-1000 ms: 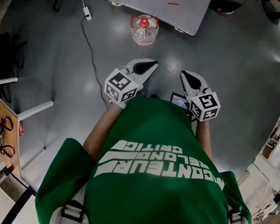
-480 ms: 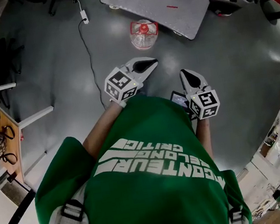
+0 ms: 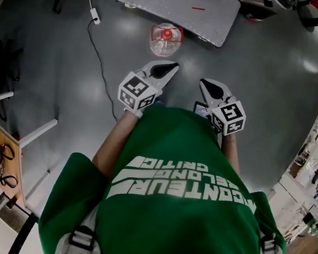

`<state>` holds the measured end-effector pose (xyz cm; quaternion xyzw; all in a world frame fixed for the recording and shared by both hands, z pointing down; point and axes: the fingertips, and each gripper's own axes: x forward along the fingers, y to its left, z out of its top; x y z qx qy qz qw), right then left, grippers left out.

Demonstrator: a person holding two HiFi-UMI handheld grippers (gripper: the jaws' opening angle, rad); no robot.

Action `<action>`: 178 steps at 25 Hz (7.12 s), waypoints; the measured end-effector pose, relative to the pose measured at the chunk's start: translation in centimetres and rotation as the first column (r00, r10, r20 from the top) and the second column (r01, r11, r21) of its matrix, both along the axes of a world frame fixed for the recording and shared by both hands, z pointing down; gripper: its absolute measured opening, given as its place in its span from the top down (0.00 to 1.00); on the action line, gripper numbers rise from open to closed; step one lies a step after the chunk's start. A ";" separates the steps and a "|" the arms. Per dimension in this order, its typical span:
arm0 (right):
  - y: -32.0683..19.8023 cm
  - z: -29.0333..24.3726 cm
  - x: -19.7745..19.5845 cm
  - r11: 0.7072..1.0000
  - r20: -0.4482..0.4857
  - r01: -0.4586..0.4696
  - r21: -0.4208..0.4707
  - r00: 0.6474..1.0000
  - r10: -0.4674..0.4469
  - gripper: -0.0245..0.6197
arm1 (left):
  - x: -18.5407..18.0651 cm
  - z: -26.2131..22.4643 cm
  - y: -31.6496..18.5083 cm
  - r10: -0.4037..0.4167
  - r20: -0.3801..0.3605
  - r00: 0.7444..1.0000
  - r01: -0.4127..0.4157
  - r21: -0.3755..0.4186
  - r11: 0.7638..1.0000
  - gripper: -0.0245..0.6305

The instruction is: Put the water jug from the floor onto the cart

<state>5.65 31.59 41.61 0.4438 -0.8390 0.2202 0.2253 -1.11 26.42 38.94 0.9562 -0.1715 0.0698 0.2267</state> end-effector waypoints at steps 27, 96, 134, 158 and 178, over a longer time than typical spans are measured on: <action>-11.7 1.6 4.0 0.983 0.009 0.184 -0.002 0.983 -0.184 0.97 | 3.0 1.0 -10.5 -0.158 0.093 0.983 0.156 0.028 0.987 0.94; -30.2 5.2 -0.2 0.948 -0.113 0.257 -0.187 0.953 -0.280 0.97 | -6.4 7.8 -28.4 -0.263 0.099 0.960 0.276 -0.153 0.949 0.94; -37.1 18.6 4.7 0.896 -0.066 0.395 -0.202 0.907 -0.415 0.97 | 0.1 23.3 -29.8 -0.064 0.336 0.940 0.150 -0.235 0.960 0.94; -27.9 44.0 6.1 0.813 -0.086 0.210 -0.543 0.949 -0.302 0.85 | 1.0 45.2 -23.8 0.074 0.490 0.868 0.192 -0.469 0.862 0.95; -24.9 52.7 5.3 0.616 -0.007 0.071 -0.784 0.992 -0.123 0.71 | -5.8 52.9 -23.2 0.015 0.622 0.783 0.414 -0.539 0.733 0.70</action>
